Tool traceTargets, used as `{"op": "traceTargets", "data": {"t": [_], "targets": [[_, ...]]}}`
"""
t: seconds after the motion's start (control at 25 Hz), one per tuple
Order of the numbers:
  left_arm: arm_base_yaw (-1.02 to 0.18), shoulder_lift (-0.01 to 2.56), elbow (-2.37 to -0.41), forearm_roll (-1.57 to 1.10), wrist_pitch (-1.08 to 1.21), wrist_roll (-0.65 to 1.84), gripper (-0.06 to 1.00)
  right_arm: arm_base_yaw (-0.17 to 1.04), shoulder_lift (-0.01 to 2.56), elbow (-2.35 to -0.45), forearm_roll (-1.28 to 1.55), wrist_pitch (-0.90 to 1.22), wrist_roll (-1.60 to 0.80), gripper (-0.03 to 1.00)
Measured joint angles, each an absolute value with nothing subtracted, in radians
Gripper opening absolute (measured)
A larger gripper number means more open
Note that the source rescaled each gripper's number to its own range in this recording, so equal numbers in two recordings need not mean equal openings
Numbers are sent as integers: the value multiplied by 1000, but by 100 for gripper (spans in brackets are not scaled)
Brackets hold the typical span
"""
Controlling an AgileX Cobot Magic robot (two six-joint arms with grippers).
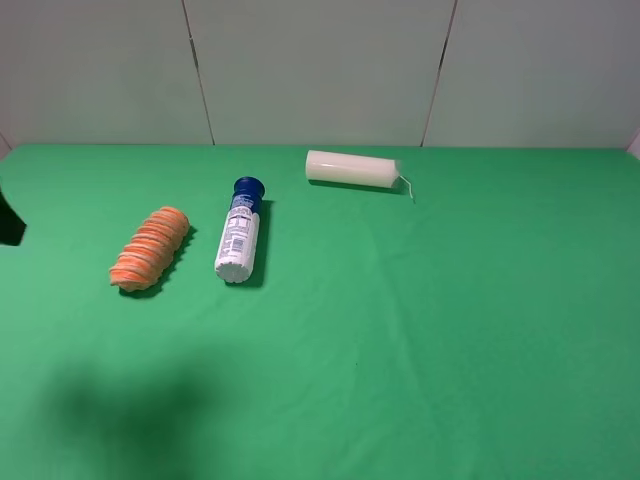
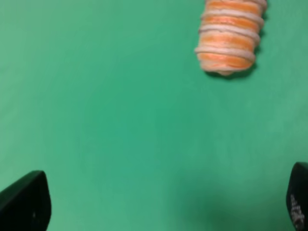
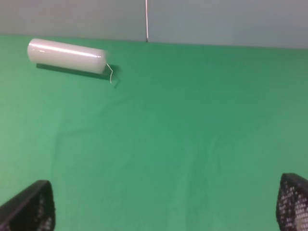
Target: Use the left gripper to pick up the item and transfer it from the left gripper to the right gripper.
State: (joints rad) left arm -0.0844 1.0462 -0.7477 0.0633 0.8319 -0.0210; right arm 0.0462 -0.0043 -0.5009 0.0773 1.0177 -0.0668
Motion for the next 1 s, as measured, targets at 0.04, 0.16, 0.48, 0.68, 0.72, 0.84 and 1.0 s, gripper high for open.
{"op": "traceTargets", "data": {"t": [0.04, 0.16, 0.48, 0.68, 0.72, 0.84, 1.0], "targets": [[-98, 1086, -748, 63, 811, -25, 98, 46, -4, -501, 77, 1018, -67, 100], [-135, 1215, -748, 63, 746, -40, 98, 46, -4, -501, 77, 1018, -67, 100], [-203, 1454, -748, 50, 569, -94, 98, 46, -4, -501, 77, 1018, -67, 100], [-203, 1564, -760, 34, 502, -98, 98, 46, -4, -501, 77, 1018, -67, 100], [-203, 1586, -766, 34, 491, -98, 98, 46, -4, -501, 77, 1018, -67, 100], [-205, 1648, -789, 34, 449, -96, 98, 46, -4, -501, 77, 1018, -67, 100], [-214, 1731, -835, 34, 412, -89, 98, 46, -4, -501, 77, 1018, -67, 100]]}}
